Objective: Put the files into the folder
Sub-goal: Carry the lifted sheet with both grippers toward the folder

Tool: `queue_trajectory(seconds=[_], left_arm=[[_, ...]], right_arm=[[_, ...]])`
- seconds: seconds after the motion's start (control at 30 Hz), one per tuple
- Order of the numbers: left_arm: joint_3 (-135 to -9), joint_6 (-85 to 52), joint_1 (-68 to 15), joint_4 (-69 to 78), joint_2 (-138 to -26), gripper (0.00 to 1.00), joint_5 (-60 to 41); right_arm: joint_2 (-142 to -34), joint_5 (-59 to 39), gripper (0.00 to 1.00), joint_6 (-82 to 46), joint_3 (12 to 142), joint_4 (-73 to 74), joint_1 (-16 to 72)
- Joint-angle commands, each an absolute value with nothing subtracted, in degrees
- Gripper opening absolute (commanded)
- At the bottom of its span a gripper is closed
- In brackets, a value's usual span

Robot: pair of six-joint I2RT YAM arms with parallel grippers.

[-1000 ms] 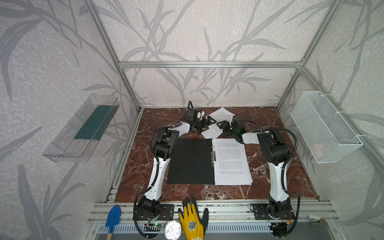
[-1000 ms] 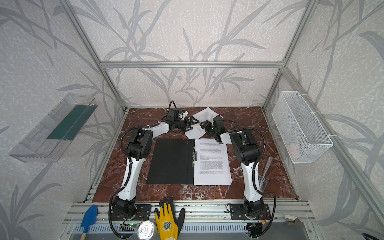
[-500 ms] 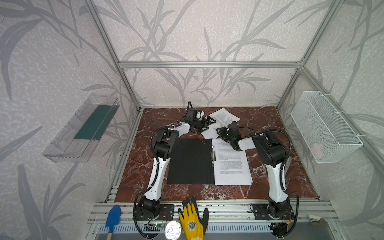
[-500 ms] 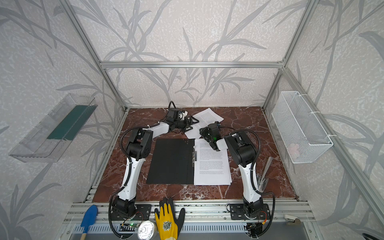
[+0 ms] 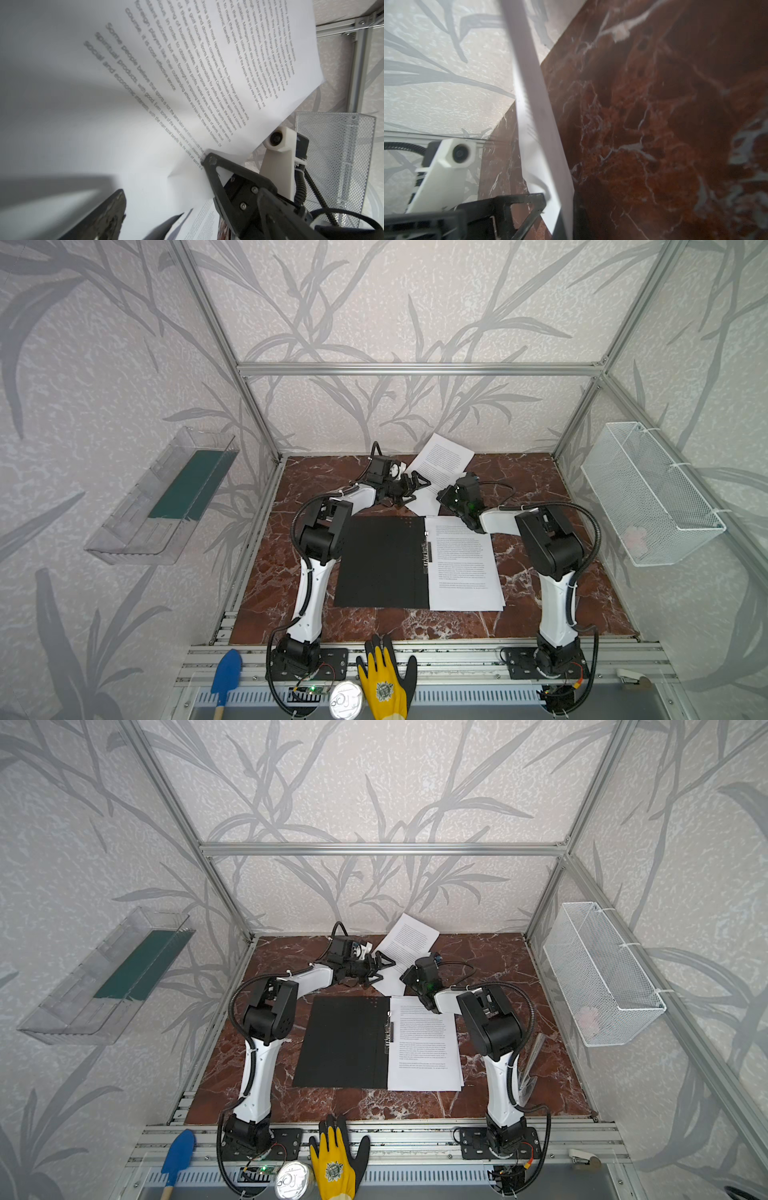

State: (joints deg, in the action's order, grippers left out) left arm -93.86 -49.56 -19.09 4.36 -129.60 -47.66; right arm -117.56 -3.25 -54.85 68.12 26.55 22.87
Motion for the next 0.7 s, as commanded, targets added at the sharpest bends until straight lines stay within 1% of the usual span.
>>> queue_trajectory(seconds=[0.0, 0.1, 0.33, 0.53, 0.67], left_arm=[[-90.5, -50.1, -19.3, 8.1, -116.6, 0.99, -46.6], [-84.8, -49.2, -20.1, 9.9, -108.3, 0.99, -43.3], [-75.0, -42.9, -21.6, 4.3, -91.2, 0.99, -33.8], [-63.8, -42.4, -23.1, 2.9, -76.7, 0.99, -22.8], [-57.4, -42.9, -24.5, 2.5, -67.4, 0.99, -17.0]], right_arm=[[-109.9, -2.7, 0.0, -45.8, 71.3, 20.4, 22.4], [-105.2, -2.5, 0.0, -41.2, 72.6, 16.6, 22.5], [-95.6, -5.0, 0.0, -32.3, 77.8, 5.5, 23.7], [-89.8, -6.5, 0.0, -26.1, 81.4, -6.1, 29.0], [-87.2, -9.5, 0.0, -25.6, 82.5, -11.9, 32.5]])
